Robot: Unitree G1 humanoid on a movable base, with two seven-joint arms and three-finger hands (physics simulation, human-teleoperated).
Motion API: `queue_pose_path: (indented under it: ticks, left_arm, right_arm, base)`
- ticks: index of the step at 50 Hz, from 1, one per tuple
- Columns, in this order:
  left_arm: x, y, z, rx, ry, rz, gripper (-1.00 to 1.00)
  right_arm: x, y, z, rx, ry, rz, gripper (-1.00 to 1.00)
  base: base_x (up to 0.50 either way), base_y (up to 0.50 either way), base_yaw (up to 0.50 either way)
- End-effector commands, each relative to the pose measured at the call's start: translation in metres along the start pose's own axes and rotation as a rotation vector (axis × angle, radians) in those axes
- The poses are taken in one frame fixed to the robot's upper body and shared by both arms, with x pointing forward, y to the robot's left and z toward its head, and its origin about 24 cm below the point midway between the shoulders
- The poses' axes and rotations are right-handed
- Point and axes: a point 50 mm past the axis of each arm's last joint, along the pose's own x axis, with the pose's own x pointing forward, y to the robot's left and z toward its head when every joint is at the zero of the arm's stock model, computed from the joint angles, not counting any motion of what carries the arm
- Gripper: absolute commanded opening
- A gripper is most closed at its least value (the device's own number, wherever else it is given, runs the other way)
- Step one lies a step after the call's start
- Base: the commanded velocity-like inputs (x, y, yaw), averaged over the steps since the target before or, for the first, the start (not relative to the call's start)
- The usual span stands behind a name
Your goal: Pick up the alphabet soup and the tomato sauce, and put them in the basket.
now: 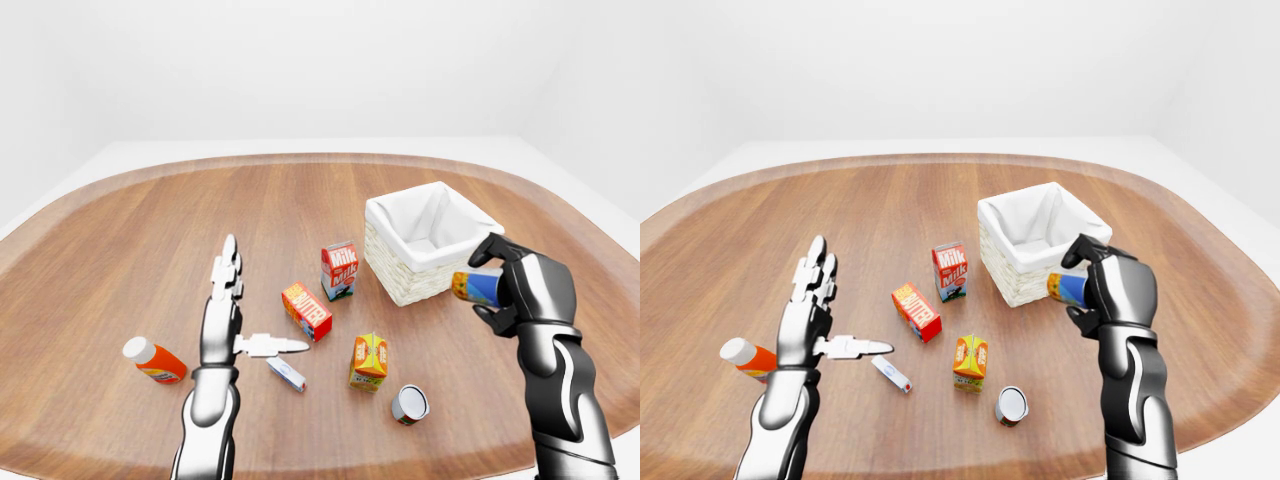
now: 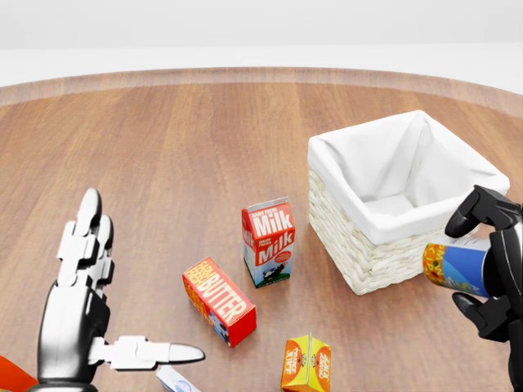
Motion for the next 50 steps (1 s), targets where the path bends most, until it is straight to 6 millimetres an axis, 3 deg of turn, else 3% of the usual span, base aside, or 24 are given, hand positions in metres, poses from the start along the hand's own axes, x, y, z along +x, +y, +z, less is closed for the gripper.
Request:
queue_pose_path:
  ticks: [1,38,50]
  left_arm:
    - [-0.001,-0.001,-0.003,0.002,0.013,-0.003,1.0]
    - [0.001,0.0,-0.001,-0.006,0.004,-0.001,1.0]
    - [0.0,0.0,-0.001,-0.006,0.002,-0.002,1.0]
  right_arm:
    - [0.018,-0.013,0.011,0.041,-0.061,-0.057,-1.0]
    - [0.085,-0.025,0.052,0.027,-0.215,-0.076,-1.0]
    - [0.102,-0.011,0.062,-0.005,-0.218,-0.06,-1.0]
  base:
    - [0.0,0.0,0.0]
    - [0.0,0.0,0.0]
    - [0.0,0.0,0.0]
